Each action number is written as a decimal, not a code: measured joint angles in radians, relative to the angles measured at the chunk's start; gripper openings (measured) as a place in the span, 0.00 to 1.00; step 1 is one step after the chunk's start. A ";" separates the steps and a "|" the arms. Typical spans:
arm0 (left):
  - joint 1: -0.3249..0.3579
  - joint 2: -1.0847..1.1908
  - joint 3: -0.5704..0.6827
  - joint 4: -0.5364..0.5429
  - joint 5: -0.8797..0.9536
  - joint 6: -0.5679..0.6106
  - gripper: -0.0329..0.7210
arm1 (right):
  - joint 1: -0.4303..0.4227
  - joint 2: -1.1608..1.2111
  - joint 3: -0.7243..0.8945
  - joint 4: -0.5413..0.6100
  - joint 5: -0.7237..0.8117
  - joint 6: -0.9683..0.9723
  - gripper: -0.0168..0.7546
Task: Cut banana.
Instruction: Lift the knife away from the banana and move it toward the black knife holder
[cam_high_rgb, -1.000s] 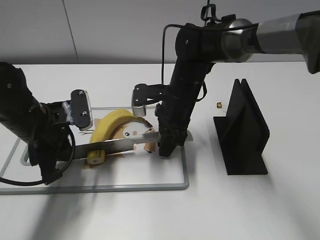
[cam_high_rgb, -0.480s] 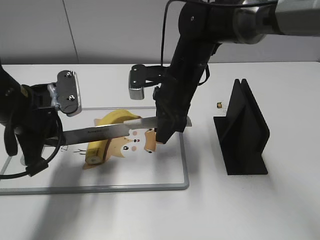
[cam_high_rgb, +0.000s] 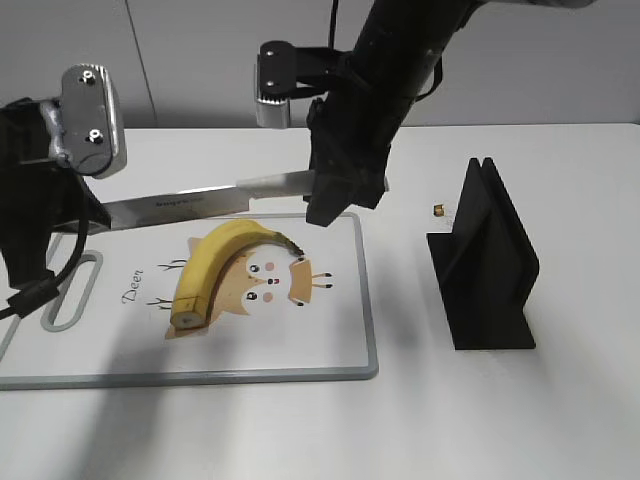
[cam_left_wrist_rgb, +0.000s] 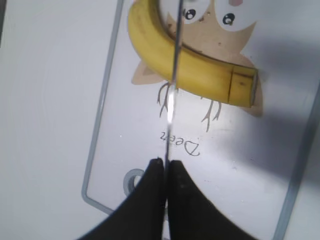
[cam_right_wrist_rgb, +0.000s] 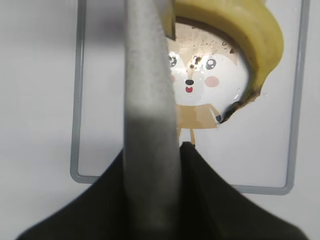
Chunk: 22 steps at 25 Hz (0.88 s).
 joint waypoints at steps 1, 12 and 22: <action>0.000 -0.017 0.000 0.000 0.000 0.000 0.03 | 0.000 -0.013 0.000 0.000 0.001 0.000 0.28; -0.002 -0.066 0.001 0.009 -0.026 -0.009 0.34 | 0.001 -0.036 -0.032 0.006 0.037 0.028 0.24; -0.002 -0.119 0.001 0.006 -0.070 -0.023 0.91 | 0.000 -0.036 -0.038 -0.014 0.039 0.067 0.24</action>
